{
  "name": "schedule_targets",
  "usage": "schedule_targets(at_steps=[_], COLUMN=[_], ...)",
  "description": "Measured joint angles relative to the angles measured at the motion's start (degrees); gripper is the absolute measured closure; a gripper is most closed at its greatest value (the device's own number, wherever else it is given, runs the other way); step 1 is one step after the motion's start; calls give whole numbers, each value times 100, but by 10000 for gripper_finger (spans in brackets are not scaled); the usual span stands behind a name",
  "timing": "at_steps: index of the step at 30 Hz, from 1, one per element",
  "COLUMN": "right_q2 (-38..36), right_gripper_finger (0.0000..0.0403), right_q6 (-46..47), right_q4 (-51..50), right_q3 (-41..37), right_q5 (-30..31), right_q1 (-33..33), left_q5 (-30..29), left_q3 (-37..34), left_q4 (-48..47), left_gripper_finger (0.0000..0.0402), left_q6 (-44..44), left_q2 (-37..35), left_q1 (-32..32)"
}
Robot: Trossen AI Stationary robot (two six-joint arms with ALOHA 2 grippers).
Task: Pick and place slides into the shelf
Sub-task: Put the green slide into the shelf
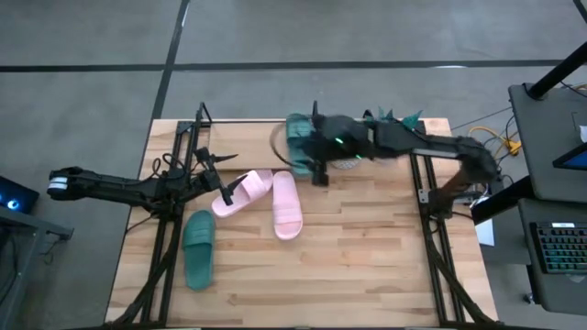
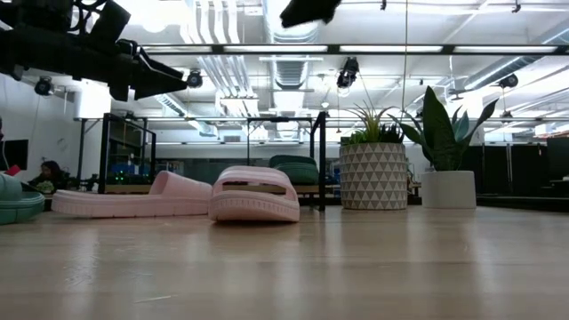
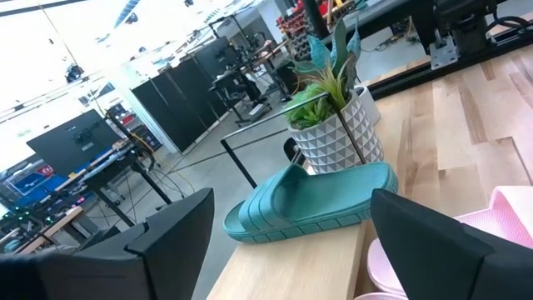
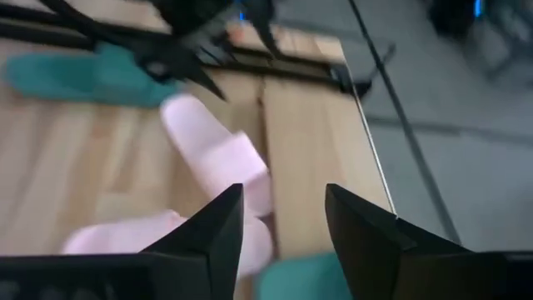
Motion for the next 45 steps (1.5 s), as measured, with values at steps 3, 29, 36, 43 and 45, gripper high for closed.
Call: schedule_targets(at_steps=[3,29,36,43,45], right_q2=[-787,-4202,-4500,-4467,-4474], right_gripper_finger=[249,285,292,290,293], right_q6=[-141,-642,-1066,-1257,-1278], right_q4=[904,6187,6179,6132,6144], right_q3=[-1070,-6854,-7042,-7053,-7053], right_q5=[14,1247,1555,1557,1557], right_q1=[406,1390,1386,1355,1324], left_q5=[0,-40,-676,-352,-129], left_q3=[0,2341,4772,6762,7028], left_q4=[0,-2639,-6659,-9885,-10481], left_gripper_finger=[95,95,95,95,95], left_q6=[-2,-901,-3179,-5664,-6281], left_q2=[0,1435,3017,4383,4690], left_q1=[1,-347,-886,-1418,-1617])
